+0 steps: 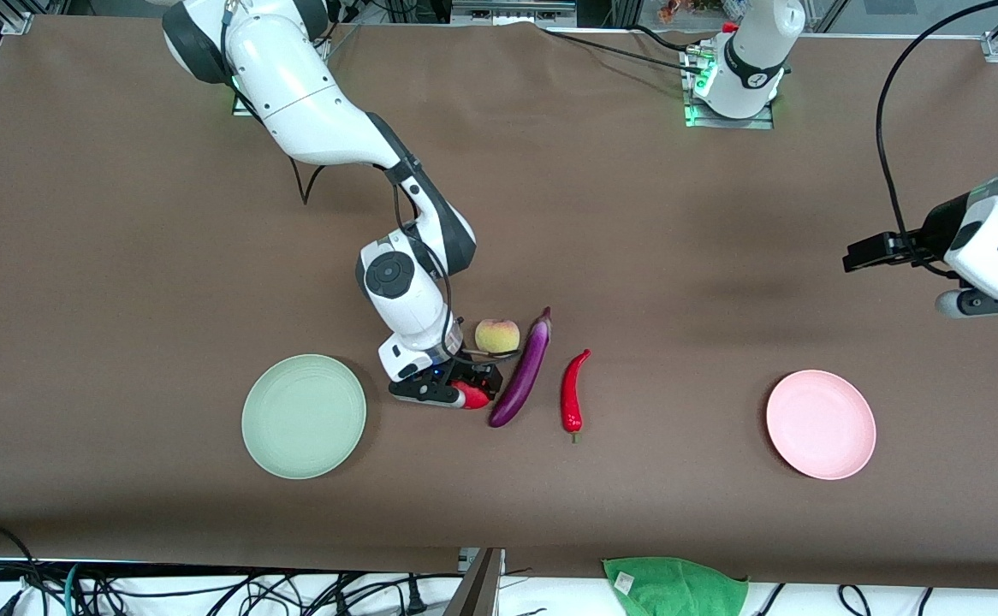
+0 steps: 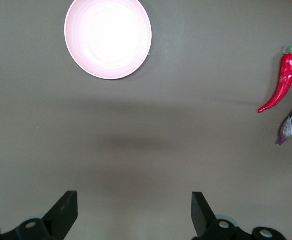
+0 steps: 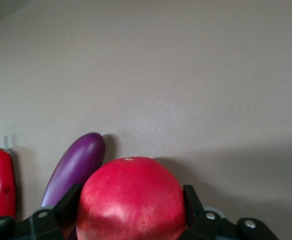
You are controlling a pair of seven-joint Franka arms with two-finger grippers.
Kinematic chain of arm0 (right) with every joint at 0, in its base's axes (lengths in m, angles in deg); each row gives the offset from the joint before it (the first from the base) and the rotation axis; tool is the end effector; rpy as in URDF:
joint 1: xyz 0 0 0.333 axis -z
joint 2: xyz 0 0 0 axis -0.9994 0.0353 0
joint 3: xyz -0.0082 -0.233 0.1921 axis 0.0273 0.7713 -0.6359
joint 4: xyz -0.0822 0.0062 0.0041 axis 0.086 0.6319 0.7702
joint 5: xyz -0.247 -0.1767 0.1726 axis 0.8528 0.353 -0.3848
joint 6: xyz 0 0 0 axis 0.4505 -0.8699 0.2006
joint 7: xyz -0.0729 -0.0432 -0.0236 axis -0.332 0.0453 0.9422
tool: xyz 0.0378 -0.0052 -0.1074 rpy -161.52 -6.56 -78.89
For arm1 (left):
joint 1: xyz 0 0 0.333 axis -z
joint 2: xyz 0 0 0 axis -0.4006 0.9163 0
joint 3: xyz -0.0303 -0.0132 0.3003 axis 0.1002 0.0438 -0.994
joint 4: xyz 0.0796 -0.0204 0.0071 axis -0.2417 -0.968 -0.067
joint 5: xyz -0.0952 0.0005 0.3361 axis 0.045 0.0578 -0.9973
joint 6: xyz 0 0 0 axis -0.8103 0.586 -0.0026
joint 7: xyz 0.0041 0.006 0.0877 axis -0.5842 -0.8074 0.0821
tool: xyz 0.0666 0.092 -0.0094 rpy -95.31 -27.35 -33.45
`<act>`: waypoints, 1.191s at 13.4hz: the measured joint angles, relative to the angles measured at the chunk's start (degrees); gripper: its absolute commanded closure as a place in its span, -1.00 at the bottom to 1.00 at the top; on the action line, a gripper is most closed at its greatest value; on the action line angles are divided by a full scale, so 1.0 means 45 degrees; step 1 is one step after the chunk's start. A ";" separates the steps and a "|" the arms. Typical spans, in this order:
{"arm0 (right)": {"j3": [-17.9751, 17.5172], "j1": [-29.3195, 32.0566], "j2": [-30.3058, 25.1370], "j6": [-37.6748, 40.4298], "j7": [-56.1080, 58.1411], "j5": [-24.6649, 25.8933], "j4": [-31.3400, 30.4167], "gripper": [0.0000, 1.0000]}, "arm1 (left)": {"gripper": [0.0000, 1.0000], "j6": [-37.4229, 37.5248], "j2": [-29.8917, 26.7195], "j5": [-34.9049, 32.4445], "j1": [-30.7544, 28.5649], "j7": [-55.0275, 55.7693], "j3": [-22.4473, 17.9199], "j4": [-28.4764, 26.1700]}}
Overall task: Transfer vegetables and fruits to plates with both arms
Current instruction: 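Carry the apple to the green plate while the left gripper reaches the chili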
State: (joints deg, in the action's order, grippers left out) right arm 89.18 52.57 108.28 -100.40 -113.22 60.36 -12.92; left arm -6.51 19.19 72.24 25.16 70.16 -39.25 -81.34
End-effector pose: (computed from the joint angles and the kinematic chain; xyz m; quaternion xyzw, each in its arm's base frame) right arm 0.6222 0.4076 0.2112 -0.9729 0.1062 -0.1451 0.1455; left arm 0.5623 -0.0107 0.5192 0.9936 0.0654 -0.0883 0.0266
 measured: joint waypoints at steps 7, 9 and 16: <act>0.0167 0.1392 -0.1455 0.3906 0.2817 -0.0001 0.0720 0.82 | -1.00 -0.2441 0.1807 0.0001 0.1002 0.0035 0.0201 -0.0005; 0.0183 0.2084 -0.1845 0.4630 0.4490 -0.0003 0.0695 0.81 | -1.00 -0.3808 0.2610 0.0001 0.1299 0.0365 0.0479 -0.0010; 0.0231 0.4135 -0.1906 0.4430 0.8723 -0.0013 -0.1217 -1.00 | -1.00 -0.8366 0.5670 0.0001 0.3204 0.3344 0.1116 0.0238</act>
State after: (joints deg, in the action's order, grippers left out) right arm 90.22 71.18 99.70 -80.46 -73.97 60.30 -18.39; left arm -44.16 44.71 72.25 39.58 85.21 -34.23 -80.27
